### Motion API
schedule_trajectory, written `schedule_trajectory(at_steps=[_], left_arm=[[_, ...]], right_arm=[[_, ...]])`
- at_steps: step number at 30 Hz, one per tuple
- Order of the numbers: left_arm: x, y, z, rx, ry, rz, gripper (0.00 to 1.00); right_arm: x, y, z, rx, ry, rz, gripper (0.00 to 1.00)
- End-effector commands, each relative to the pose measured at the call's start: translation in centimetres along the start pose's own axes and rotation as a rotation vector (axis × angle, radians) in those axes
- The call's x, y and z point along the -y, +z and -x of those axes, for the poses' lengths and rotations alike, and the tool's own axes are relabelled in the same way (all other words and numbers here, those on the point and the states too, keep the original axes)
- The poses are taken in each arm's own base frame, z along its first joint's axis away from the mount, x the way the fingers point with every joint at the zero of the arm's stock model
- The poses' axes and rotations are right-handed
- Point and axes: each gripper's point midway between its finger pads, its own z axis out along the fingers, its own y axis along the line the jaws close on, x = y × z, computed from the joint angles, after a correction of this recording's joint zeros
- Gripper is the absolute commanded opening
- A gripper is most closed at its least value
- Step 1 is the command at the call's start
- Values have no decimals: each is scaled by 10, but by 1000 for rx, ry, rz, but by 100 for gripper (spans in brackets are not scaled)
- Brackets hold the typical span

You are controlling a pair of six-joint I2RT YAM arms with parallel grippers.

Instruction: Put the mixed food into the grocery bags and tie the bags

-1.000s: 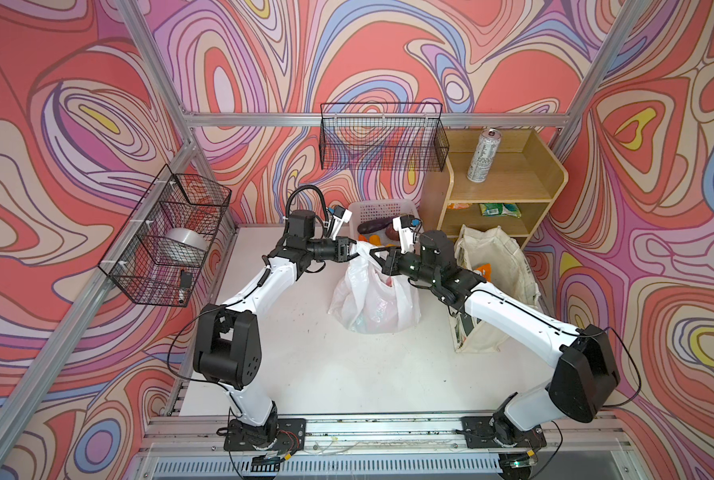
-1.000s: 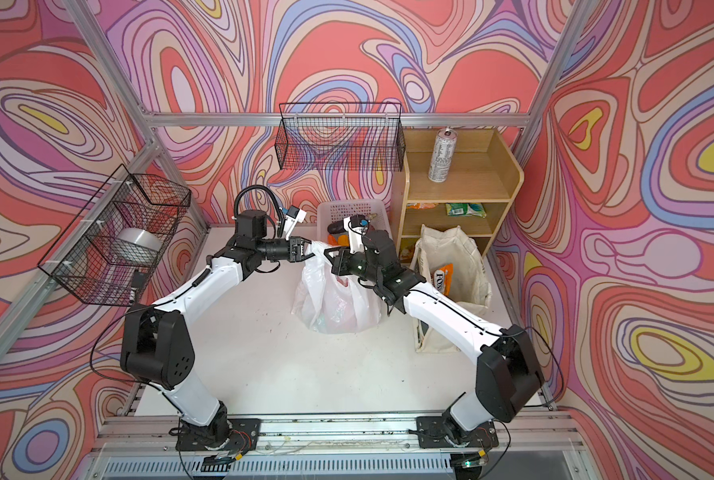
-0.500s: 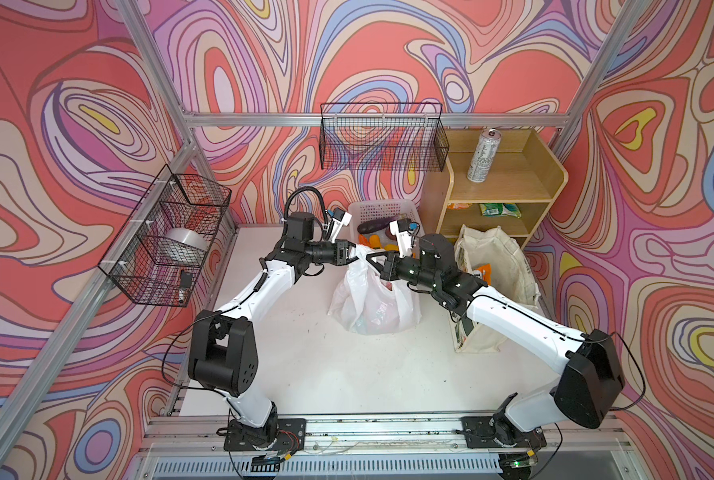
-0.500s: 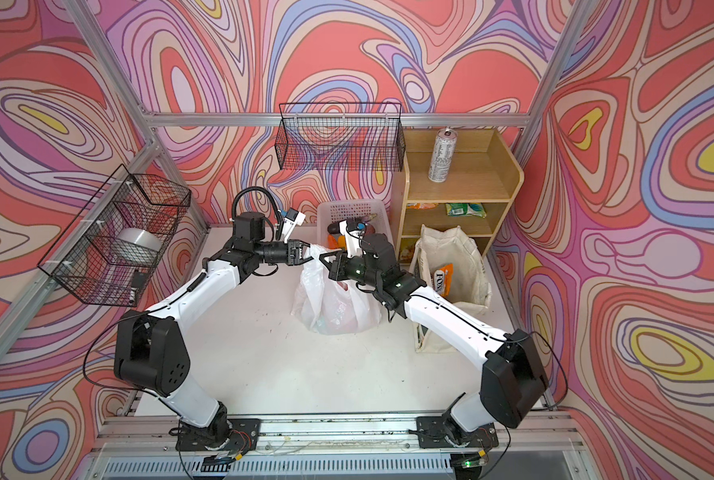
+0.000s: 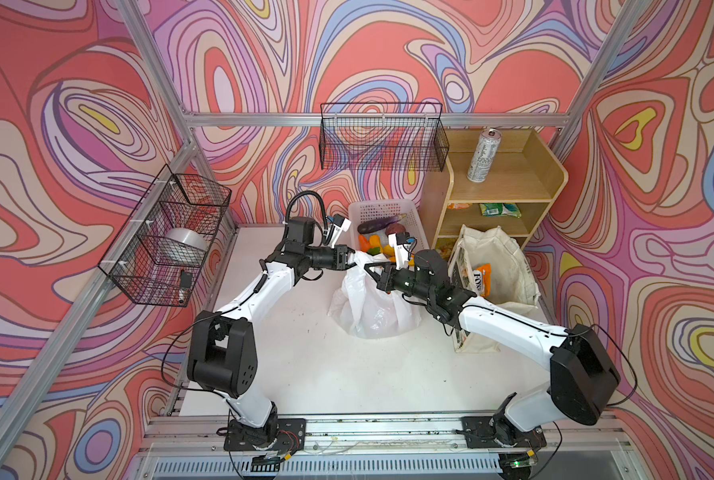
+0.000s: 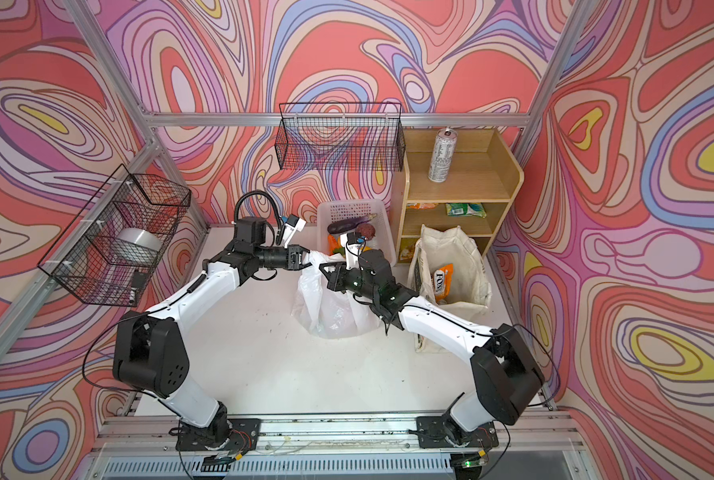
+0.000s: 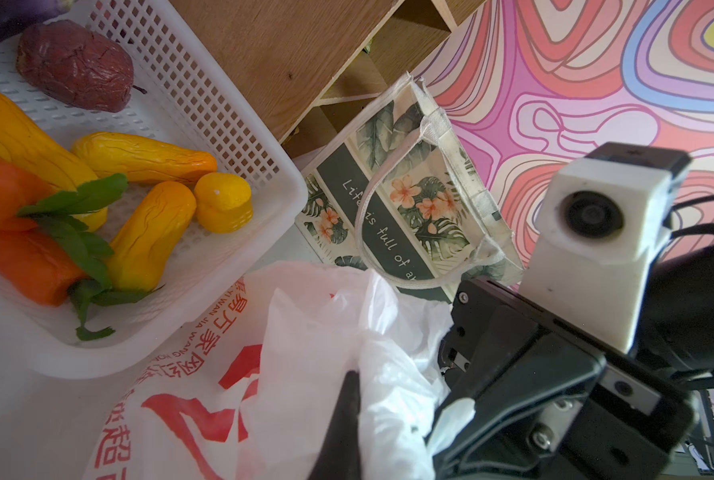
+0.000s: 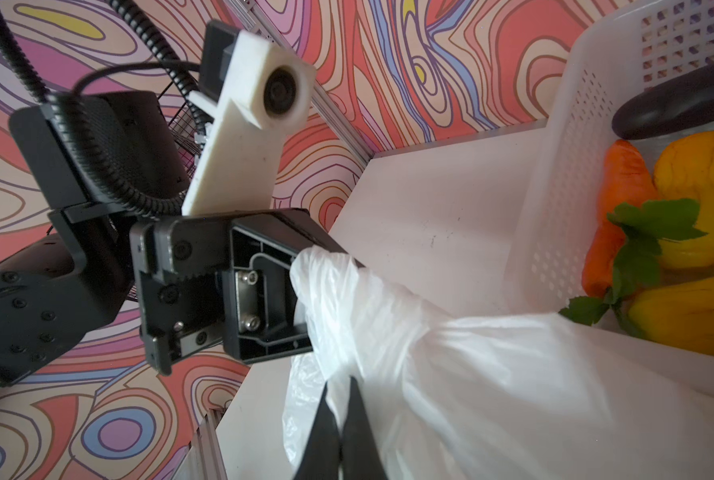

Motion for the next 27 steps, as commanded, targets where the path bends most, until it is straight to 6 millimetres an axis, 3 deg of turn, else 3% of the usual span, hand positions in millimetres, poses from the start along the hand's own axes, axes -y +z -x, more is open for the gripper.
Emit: schedule_trajectory(at_steps=[1,12,19,27], left_arm=[[5,-20,15,64,110,40,16],[5,-26,-4,7,145,70,34],[-30,-52,-16,-60,131,380,42],[-15,-71,-22,-104,211,434,53]], right_arm=[[14,2,-44,-153,38,-47,0],[13,-1,-41,-141,24,-53,0],[11,1,-38,-142,14,-51,0],[13,4,-40,-151,3,-56,0]])
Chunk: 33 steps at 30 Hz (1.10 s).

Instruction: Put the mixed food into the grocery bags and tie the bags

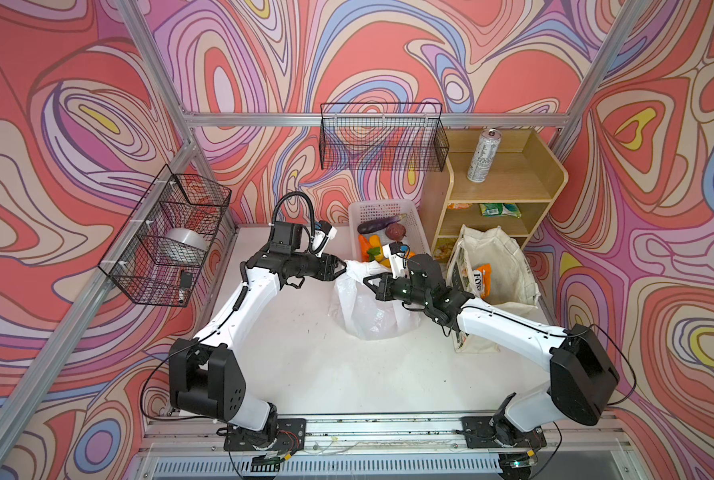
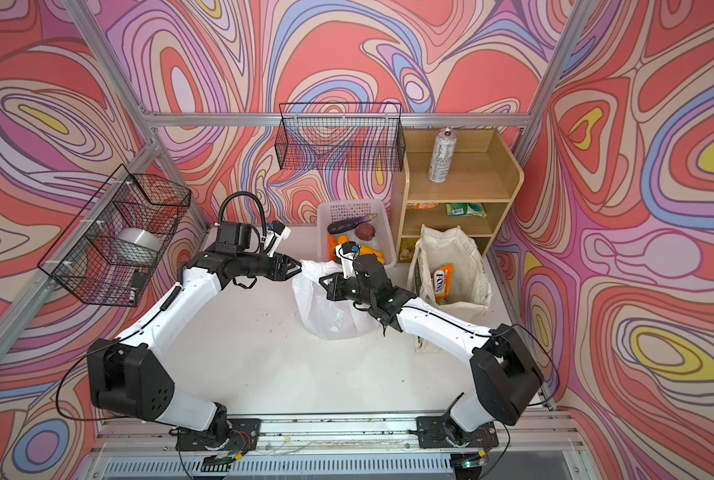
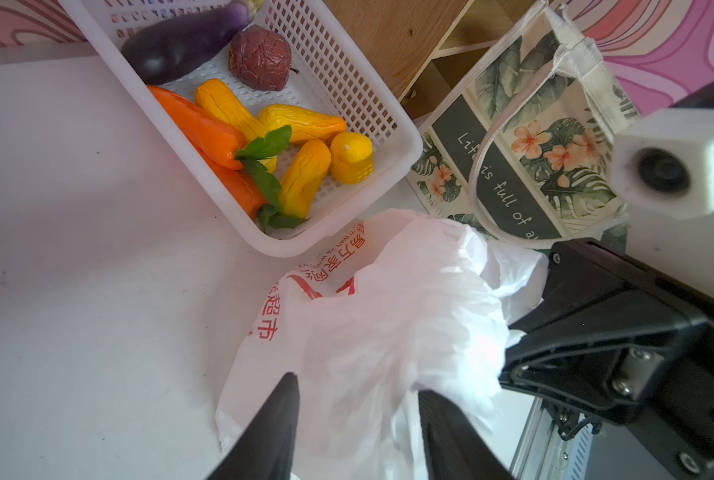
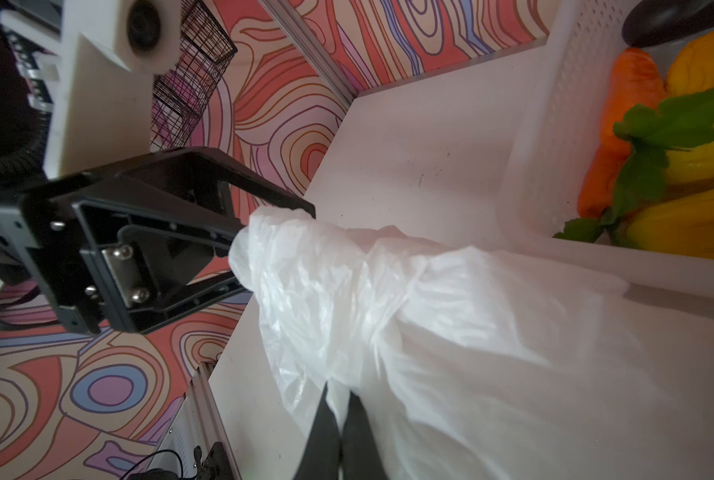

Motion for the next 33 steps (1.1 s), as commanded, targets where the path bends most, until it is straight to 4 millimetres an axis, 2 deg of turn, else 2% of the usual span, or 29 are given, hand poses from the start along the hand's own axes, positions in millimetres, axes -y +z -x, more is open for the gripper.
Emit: schedule_trajectory(at_steps=[1,5,10,13,24,33], left_arm=[[2,-19,-5,-43,69,49,54],[3,-30,-1,-9,104,83,54],[27,-44,22,152,142,6,59],[40,-44,29,172,146,-67,60],[41,0,32,5,176,-134,61],[49,18,10,-139,172,-214,63]], right_arm=[[3,5,-6,-27,-9,-9,0],[3,6,-7,-29,-8,-8,0],[3,6,-7,-32,-10,-7,0],[2,4,-7,-29,-12,-6,0],[4,3,-7,-18,-12,-6,0],[5,3,-8,-18,-13,-8,0]])
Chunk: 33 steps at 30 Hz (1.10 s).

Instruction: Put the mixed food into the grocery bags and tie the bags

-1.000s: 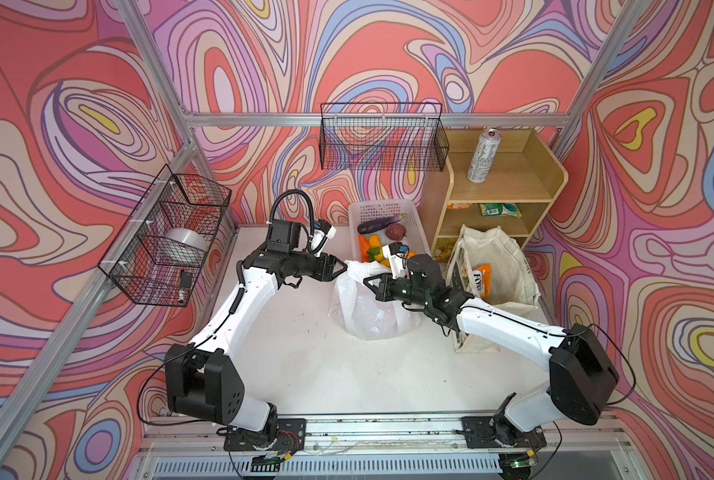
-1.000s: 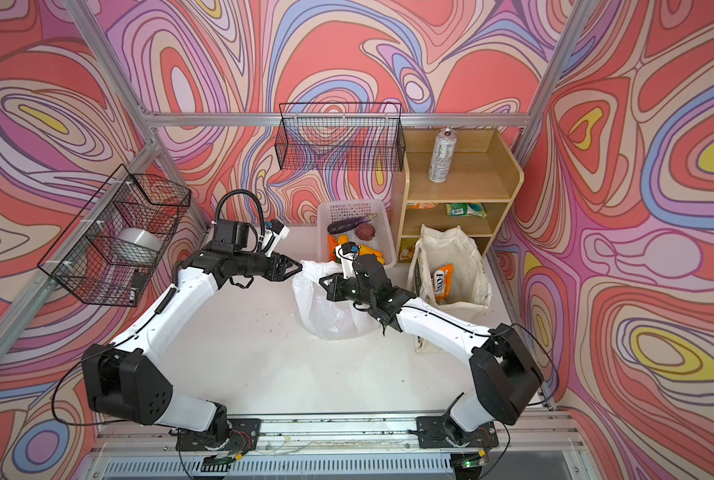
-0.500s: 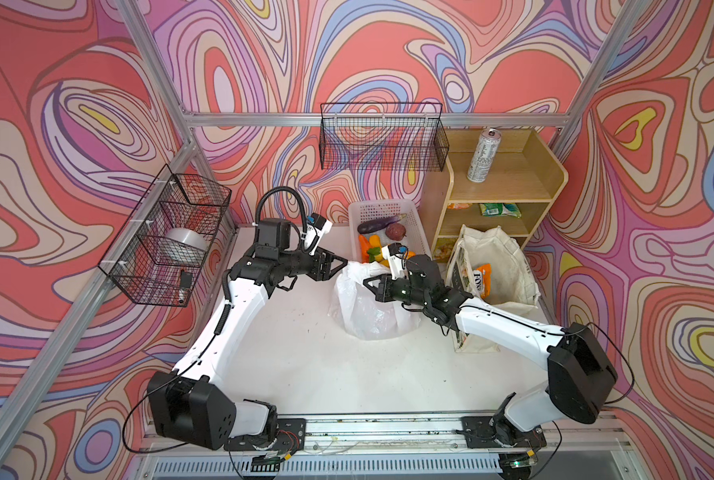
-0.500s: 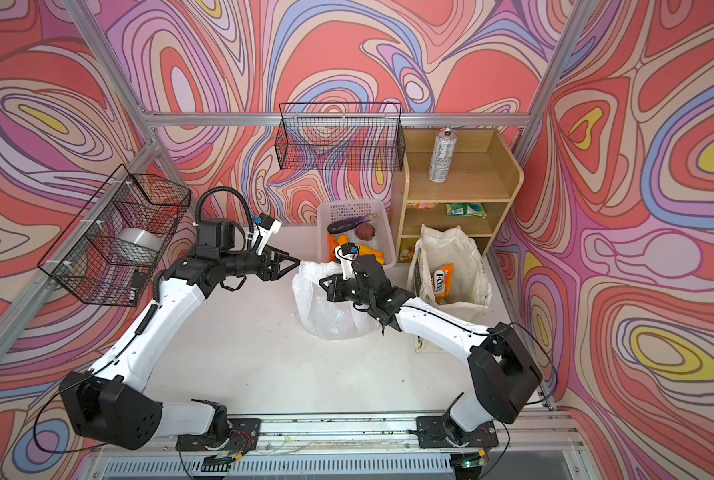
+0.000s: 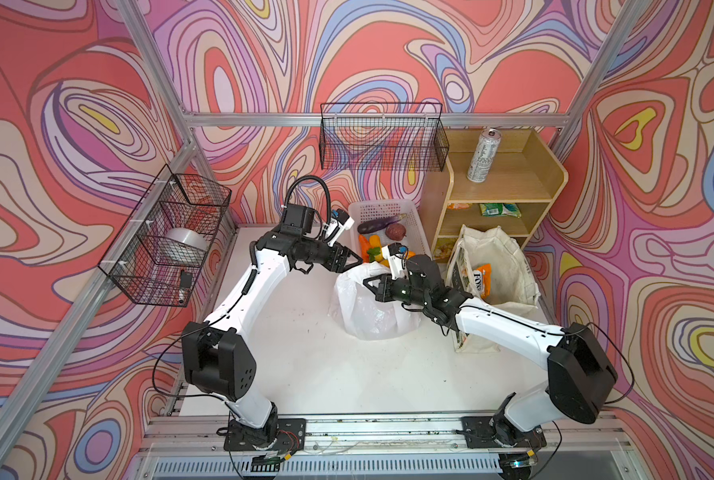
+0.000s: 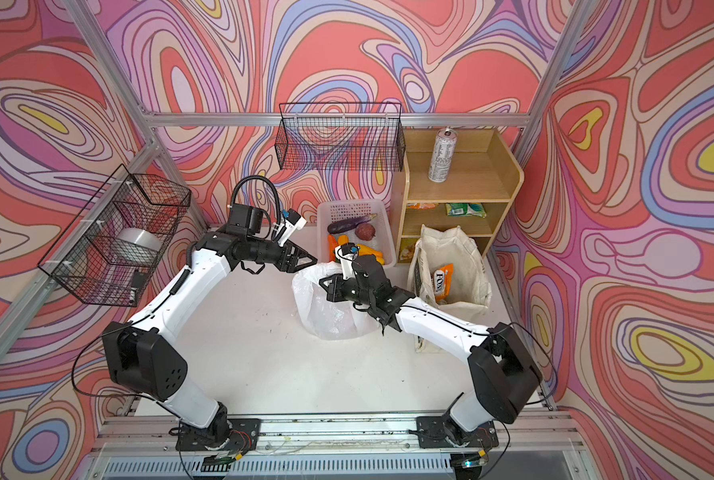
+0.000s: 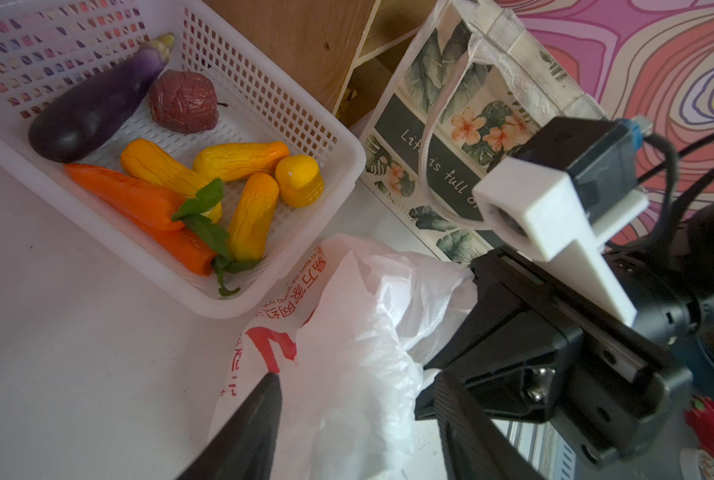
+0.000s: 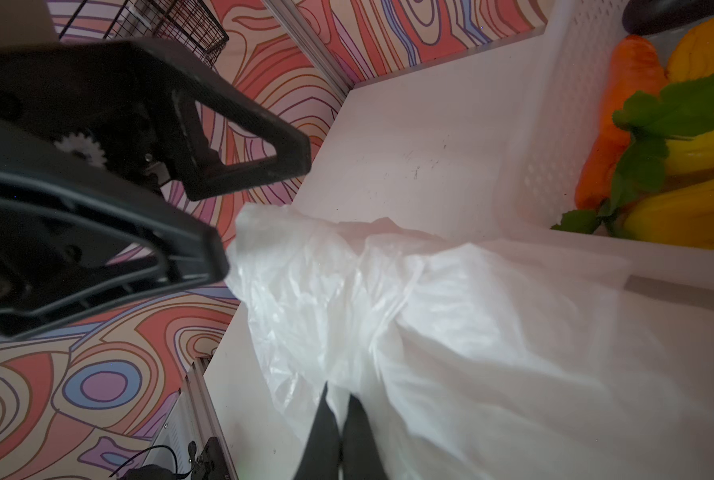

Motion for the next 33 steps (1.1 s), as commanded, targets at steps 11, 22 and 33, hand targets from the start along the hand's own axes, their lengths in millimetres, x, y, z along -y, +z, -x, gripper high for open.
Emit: schedule_trajectory(at_steps=[11,22,33], left_arm=[[17,17,-34,-140,-38,-137,31],[17,3,-16,5,-10,-26,0],[25,-14,11,237,4,44,0]], right_arm=[[2,0,-5,-6,-9,-1,0],[-12,-40,20,62,35,-27,47],[-40,-63,18,38,261,136,57]])
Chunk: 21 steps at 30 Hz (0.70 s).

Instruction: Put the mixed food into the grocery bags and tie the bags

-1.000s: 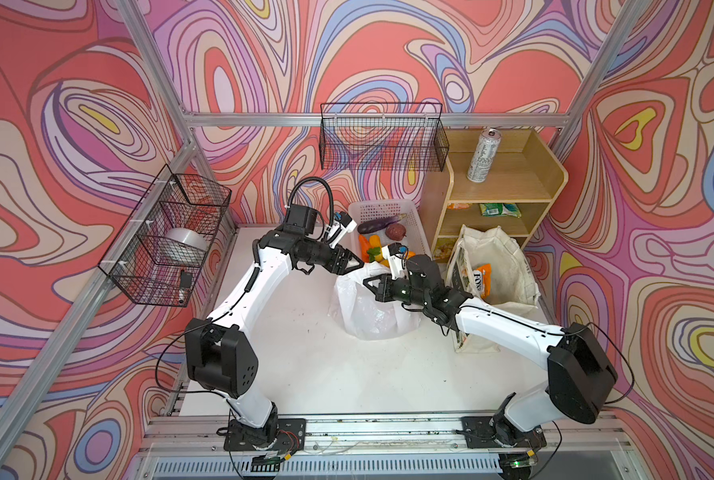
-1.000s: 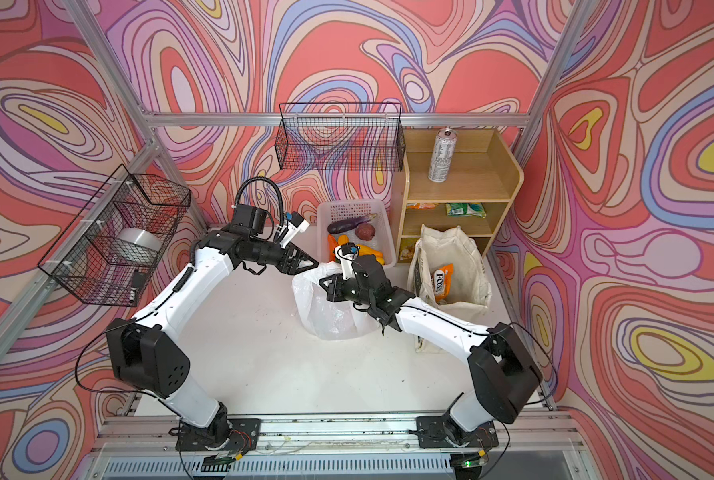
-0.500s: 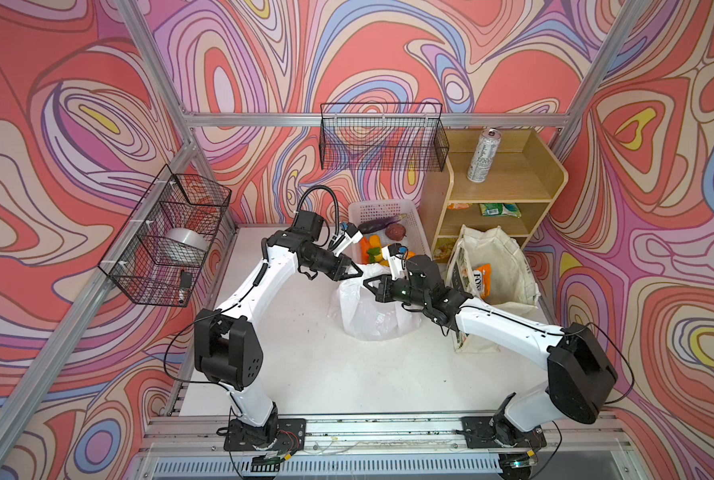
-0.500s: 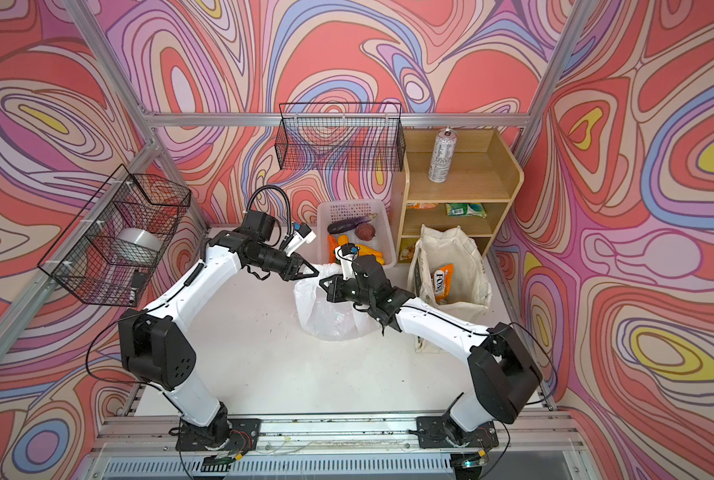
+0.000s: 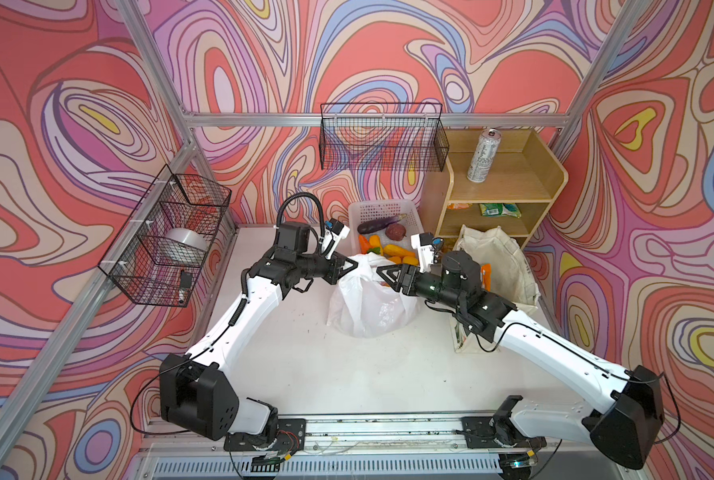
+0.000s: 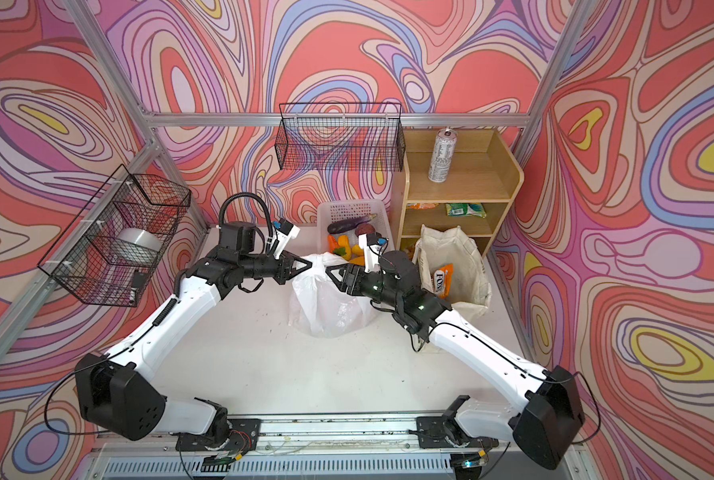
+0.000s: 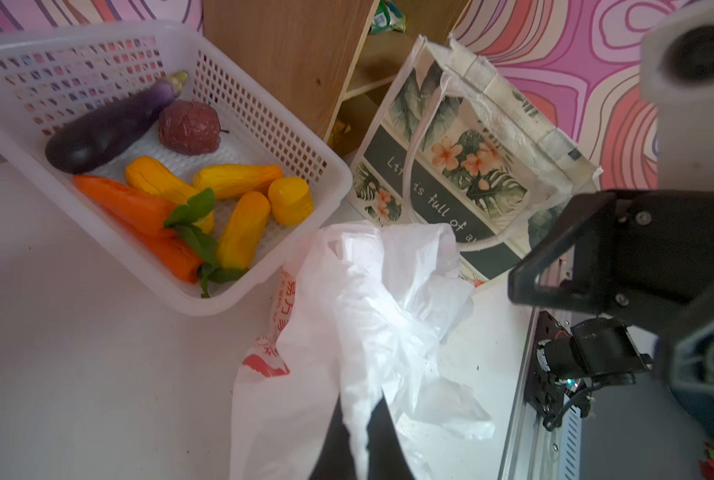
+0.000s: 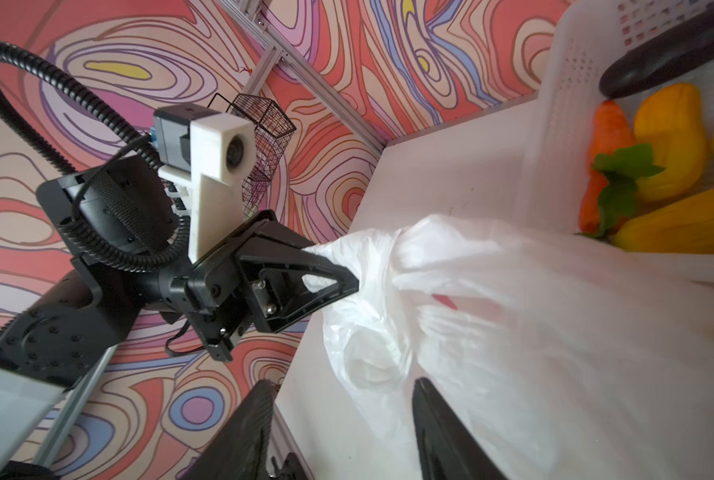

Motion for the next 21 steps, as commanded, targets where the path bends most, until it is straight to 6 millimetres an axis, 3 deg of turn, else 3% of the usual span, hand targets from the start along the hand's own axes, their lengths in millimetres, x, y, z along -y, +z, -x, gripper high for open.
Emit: schedule_trajectory(at_steps=[1,6,11,21], left_arm=[[0,3,14,60,13,6,0],[4,4,13,57,16,-9,0],[7,5,10,46,29,-27,0],[15,8,-3,23,40,-77,0]], right_arm=[[12,13,-25,-79,141,34,57],[22,23,-29,-76,168,33,57],[26,36,-21,-56,153,21,58],[29,55,39,36,121,47,59]])
